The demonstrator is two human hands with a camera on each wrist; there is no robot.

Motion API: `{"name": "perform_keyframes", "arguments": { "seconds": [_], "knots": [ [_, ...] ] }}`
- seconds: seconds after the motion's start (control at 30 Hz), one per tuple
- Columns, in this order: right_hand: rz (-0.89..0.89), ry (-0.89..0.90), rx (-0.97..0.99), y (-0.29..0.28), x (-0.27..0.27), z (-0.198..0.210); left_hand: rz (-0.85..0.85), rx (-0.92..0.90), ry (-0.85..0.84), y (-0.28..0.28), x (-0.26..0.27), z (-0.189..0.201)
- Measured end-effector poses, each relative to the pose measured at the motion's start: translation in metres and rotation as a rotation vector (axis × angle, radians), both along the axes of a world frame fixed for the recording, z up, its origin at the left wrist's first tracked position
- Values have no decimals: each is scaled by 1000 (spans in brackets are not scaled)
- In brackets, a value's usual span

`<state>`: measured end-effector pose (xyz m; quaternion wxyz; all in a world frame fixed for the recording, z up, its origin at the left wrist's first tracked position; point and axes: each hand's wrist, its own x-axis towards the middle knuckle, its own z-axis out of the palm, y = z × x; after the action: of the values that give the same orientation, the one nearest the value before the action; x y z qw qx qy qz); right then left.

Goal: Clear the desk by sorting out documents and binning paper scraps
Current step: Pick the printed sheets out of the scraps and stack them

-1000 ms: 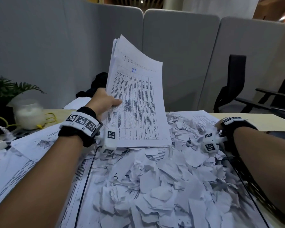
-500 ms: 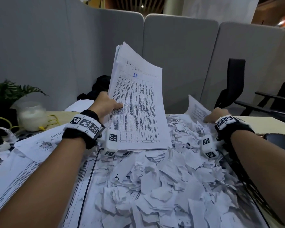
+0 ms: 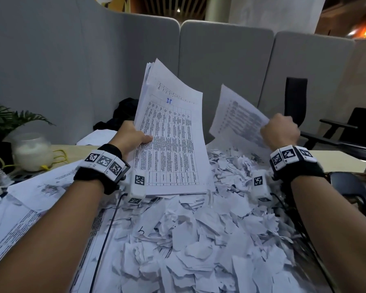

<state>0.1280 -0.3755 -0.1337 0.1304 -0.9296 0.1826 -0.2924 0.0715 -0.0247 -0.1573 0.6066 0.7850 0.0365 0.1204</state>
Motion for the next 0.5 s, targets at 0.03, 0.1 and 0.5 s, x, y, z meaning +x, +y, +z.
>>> {"name": "perform_keyframes", "arguments": {
  "seconds": [0.03, 0.1, 0.5],
  "knots": [
    [17, -41, 6, 1, -4, 7, 4, -4, 1, 0, -1, 0],
    [49, -110, 32, 3, -15, 22, 9, -21, 4, -1, -1, 0],
    [587, -644, 676, 1, -47, 50, -20, -259, 6, -8, -9, 3]
  ]
}}
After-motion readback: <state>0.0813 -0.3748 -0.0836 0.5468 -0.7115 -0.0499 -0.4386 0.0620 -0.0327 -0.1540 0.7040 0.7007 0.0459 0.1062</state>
